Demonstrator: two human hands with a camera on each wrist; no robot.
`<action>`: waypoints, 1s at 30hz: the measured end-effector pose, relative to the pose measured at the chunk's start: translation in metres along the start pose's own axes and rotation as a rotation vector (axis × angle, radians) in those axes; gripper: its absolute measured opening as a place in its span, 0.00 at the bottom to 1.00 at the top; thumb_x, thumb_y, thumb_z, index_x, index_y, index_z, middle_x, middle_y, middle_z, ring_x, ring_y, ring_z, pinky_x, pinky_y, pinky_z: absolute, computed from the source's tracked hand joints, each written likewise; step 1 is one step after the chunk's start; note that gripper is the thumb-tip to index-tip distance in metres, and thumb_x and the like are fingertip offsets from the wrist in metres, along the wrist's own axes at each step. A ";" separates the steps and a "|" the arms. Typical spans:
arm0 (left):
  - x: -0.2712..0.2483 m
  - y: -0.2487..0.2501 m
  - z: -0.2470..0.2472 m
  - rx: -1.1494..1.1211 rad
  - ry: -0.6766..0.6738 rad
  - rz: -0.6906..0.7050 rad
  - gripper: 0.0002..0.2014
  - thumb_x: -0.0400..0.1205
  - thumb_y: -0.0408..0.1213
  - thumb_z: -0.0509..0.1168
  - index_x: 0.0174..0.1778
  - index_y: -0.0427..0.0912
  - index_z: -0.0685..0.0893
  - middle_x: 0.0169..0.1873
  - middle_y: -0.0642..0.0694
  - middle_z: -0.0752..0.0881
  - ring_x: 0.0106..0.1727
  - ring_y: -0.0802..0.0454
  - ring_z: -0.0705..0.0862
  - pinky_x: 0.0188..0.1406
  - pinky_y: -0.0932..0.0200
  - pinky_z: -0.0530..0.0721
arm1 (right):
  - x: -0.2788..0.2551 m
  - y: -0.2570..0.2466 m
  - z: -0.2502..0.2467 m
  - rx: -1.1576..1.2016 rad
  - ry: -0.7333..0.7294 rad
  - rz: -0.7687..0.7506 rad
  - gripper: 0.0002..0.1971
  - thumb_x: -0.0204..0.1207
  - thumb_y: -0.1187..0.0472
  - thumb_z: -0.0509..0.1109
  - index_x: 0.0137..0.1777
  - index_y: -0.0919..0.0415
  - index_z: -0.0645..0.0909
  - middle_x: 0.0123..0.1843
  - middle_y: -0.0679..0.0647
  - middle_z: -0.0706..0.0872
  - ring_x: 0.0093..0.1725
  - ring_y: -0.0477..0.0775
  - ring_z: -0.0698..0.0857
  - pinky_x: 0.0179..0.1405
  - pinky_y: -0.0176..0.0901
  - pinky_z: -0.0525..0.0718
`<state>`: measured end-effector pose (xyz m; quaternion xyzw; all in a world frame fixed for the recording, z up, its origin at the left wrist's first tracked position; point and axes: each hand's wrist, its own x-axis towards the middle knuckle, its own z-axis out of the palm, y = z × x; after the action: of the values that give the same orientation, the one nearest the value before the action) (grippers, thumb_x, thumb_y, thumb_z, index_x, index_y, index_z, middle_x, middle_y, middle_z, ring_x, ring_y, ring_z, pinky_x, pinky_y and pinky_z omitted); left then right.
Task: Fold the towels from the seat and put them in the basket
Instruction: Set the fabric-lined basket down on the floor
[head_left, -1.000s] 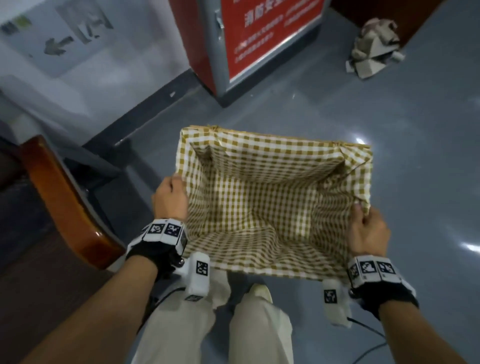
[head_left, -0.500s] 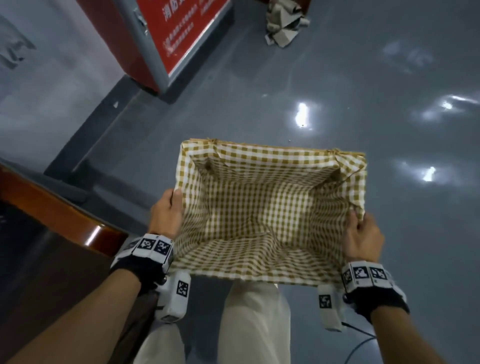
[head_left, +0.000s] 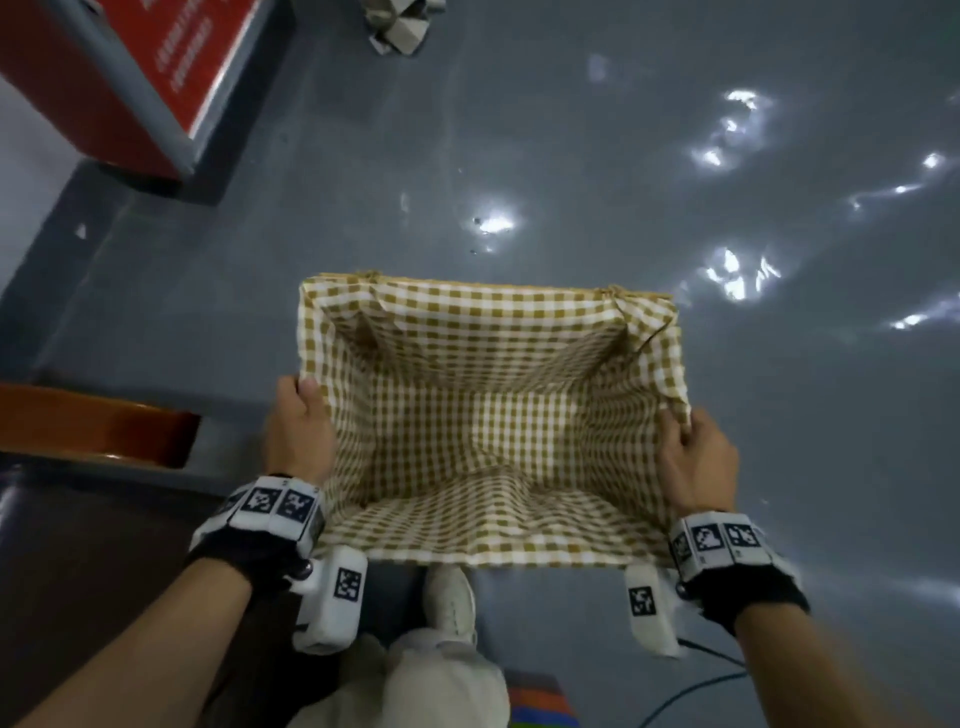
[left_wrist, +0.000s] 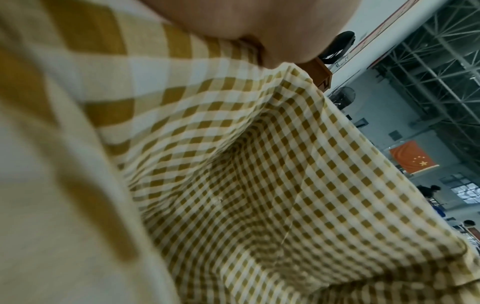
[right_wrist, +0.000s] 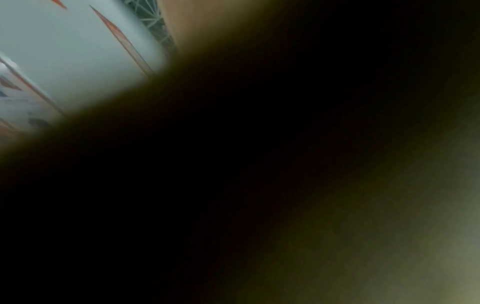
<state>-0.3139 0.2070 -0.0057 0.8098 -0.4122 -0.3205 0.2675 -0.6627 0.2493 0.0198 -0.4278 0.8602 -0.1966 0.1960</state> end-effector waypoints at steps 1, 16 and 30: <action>-0.003 -0.004 0.010 0.017 0.003 0.003 0.14 0.88 0.44 0.45 0.46 0.38 0.69 0.39 0.40 0.74 0.40 0.44 0.72 0.41 0.51 0.66 | -0.003 0.018 0.006 -0.008 0.004 0.005 0.14 0.84 0.56 0.59 0.43 0.66 0.74 0.43 0.71 0.83 0.44 0.71 0.81 0.38 0.47 0.68; -0.004 -0.140 0.178 0.067 -0.037 0.074 0.14 0.88 0.45 0.47 0.46 0.39 0.69 0.32 0.45 0.73 0.38 0.44 0.72 0.39 0.53 0.66 | 0.007 0.213 0.167 0.066 0.020 0.131 0.14 0.84 0.54 0.60 0.43 0.66 0.73 0.45 0.71 0.84 0.46 0.71 0.82 0.39 0.48 0.69; -0.006 -0.236 0.223 0.109 -0.097 0.048 0.16 0.88 0.44 0.48 0.45 0.35 0.72 0.38 0.36 0.76 0.41 0.38 0.75 0.39 0.52 0.66 | -0.024 0.269 0.244 0.068 -0.075 0.199 0.15 0.83 0.53 0.61 0.52 0.67 0.77 0.44 0.63 0.81 0.51 0.67 0.82 0.42 0.45 0.70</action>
<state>-0.3643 0.2961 -0.3138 0.7967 -0.4605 -0.3300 0.2104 -0.7036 0.3769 -0.3187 -0.3403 0.8833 -0.1890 0.2611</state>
